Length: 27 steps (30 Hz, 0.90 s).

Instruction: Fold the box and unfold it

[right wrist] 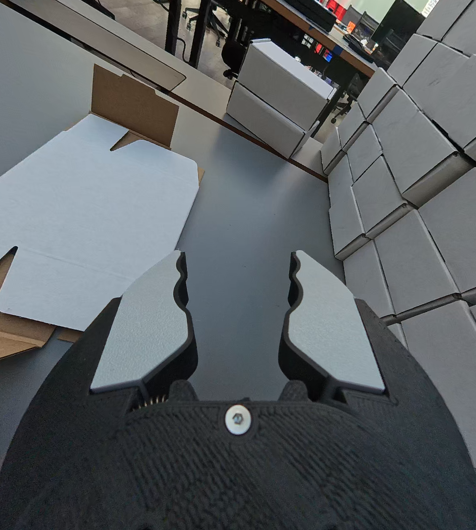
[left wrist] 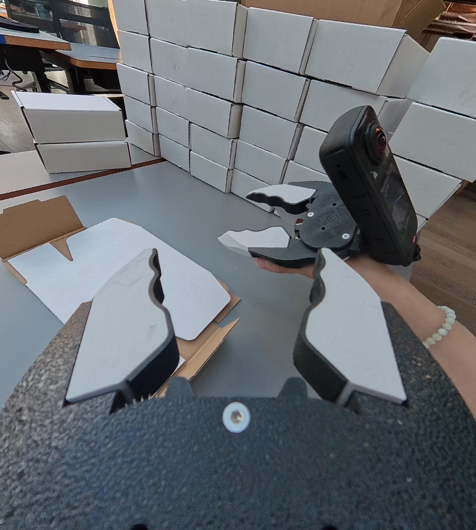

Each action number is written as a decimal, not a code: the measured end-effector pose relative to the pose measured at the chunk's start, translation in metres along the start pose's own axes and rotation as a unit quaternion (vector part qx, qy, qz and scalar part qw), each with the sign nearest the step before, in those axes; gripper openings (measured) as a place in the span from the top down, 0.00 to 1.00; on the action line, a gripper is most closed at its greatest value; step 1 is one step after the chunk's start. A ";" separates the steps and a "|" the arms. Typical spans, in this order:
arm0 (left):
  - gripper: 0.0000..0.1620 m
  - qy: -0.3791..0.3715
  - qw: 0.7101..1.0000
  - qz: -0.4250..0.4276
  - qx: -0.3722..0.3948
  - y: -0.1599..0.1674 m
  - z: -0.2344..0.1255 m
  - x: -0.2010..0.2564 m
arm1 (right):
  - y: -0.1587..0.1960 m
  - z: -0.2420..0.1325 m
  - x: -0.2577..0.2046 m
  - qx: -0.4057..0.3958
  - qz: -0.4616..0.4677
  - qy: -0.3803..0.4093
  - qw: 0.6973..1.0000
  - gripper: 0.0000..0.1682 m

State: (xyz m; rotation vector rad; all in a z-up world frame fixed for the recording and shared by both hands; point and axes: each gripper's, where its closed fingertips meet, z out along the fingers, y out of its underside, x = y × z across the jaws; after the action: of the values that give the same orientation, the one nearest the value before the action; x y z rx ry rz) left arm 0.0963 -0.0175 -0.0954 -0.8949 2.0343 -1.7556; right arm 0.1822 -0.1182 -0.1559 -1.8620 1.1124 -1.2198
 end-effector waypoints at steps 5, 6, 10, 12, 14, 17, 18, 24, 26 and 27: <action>0.39 -0.011 1.000 0.001 0.001 0.000 -0.003 -0.008 | 0.003 0.000 -0.005 0.002 0.014 -0.021 1.000 0.61; 0.40 -0.017 1.000 0.001 0.002 -0.001 -0.004 -0.012 | 0.004 0.000 -0.005 0.001 0.017 -0.023 1.000 0.62; 0.43 -0.056 0.998 0.012 0.006 -0.007 -0.011 -0.037 | 0.005 -0.001 -0.008 0.009 0.038 -0.046 0.998 0.71; 0.45 -0.087 0.996 0.020 0.001 -0.008 -0.017 -0.057 | 0.005 -0.002 -0.011 0.013 0.050 -0.065 0.997 0.74; 0.46 -0.111 0.994 0.017 -0.008 -0.007 -0.023 -0.078 | 0.004 -0.003 -0.012 0.014 0.058 -0.079 0.995 0.74; 0.46 -0.142 0.989 -0.007 -0.029 0.001 -0.032 -0.109 | 0.002 -0.004 -0.018 0.018 0.080 -0.111 0.990 0.74; 0.46 -0.152 0.988 -0.016 -0.035 0.004 -0.035 -0.118 | 0.000 -0.004 -0.021 0.020 0.089 -0.124 0.988 0.74; 0.50 -0.221 0.972 -0.012 -0.082 0.033 -0.052 -0.165 | -0.005 0.001 -0.031 0.018 0.116 -0.170 0.978 0.74; 0.52 -0.221 0.969 0.000 -0.114 0.047 -0.053 -0.168 | -0.005 0.005 -0.035 0.009 0.118 -0.182 0.976 0.74; 0.53 -0.210 0.970 0.005 -0.122 0.052 -0.051 -0.165 | -0.005 0.008 -0.037 0.002 0.119 -0.188 0.975 0.74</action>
State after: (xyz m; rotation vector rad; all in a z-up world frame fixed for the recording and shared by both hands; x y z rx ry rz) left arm 0.1773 0.1286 -0.1622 -1.2072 1.9802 -1.1922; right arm 0.1831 -0.0821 -0.1688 -1.7985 1.0782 -0.6986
